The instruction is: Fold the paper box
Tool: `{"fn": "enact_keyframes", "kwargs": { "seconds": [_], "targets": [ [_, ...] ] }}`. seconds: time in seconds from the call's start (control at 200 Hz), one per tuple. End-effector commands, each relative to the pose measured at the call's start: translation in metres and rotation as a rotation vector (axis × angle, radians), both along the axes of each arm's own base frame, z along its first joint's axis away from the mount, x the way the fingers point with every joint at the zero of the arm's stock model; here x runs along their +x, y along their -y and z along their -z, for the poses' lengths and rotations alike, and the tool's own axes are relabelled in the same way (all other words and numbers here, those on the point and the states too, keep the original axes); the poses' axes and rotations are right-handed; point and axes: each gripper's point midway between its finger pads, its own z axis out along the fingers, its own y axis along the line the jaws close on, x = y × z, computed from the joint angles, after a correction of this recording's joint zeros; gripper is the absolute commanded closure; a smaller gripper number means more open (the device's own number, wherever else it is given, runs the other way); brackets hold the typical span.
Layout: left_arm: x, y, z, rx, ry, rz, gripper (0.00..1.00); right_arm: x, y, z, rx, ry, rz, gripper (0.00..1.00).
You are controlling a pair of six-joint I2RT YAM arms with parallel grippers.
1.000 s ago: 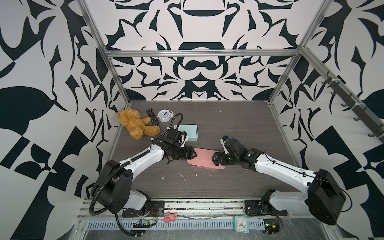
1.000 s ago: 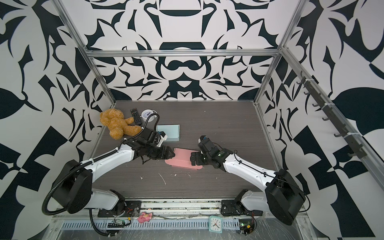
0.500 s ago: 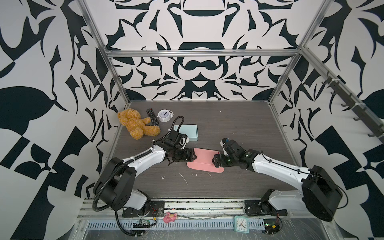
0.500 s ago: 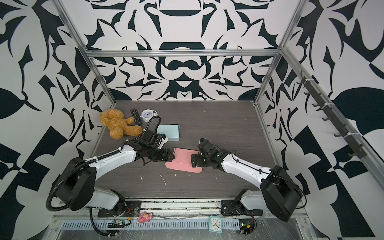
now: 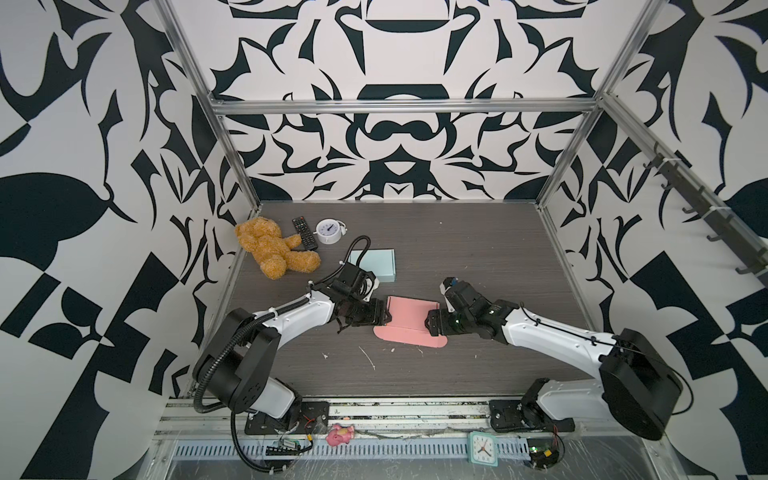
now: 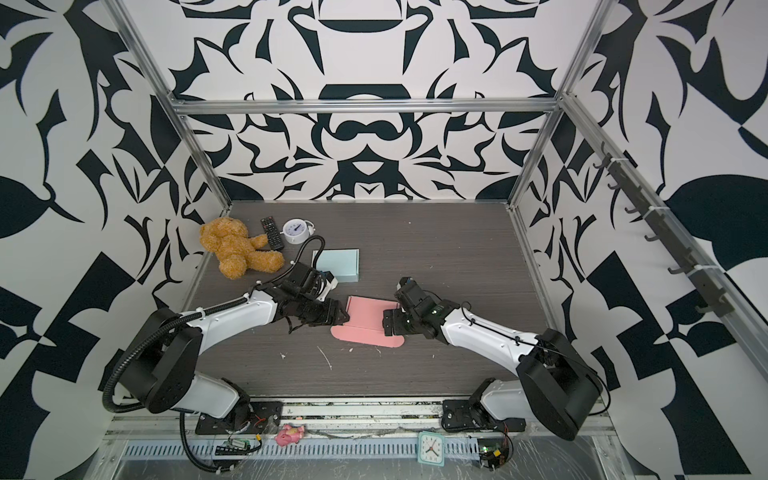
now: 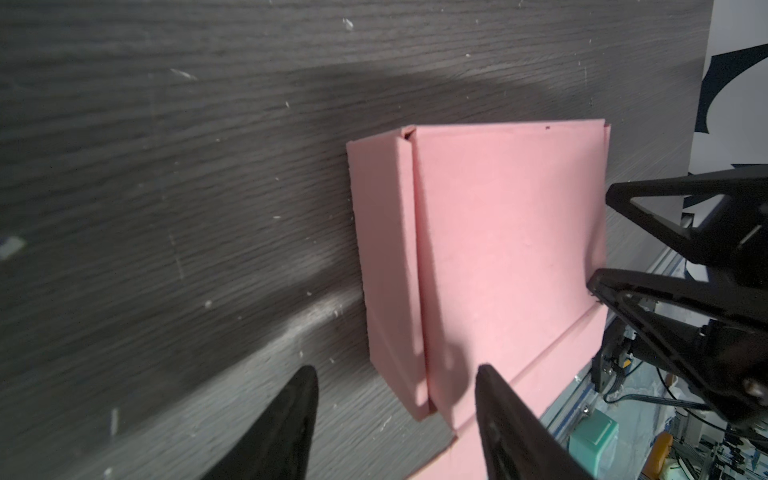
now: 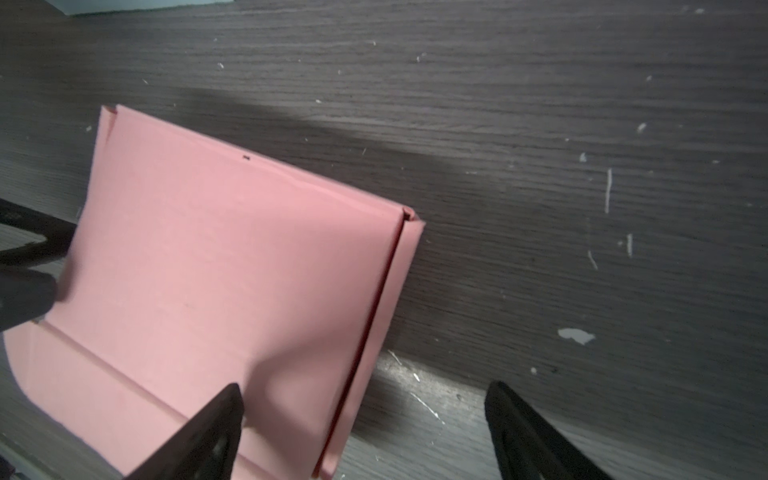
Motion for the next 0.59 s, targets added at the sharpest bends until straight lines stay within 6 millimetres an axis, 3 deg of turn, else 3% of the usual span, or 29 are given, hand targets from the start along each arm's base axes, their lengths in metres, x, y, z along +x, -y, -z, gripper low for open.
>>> {"fn": "enact_keyframes", "kwargs": {
  "seconds": [0.0, 0.59],
  "targets": [
    [-0.003, 0.0, 0.01, 0.015, -0.016, 0.004, 0.39, 0.001, 0.003, 0.003, -0.005, 0.0, 0.017, 0.08],
    [-0.006, 0.002, 0.021, 0.05, -0.022, 0.014, 0.46, 0.002, 0.006, 0.013, -0.03, -0.008, 0.026, 0.09]
  ]
}}
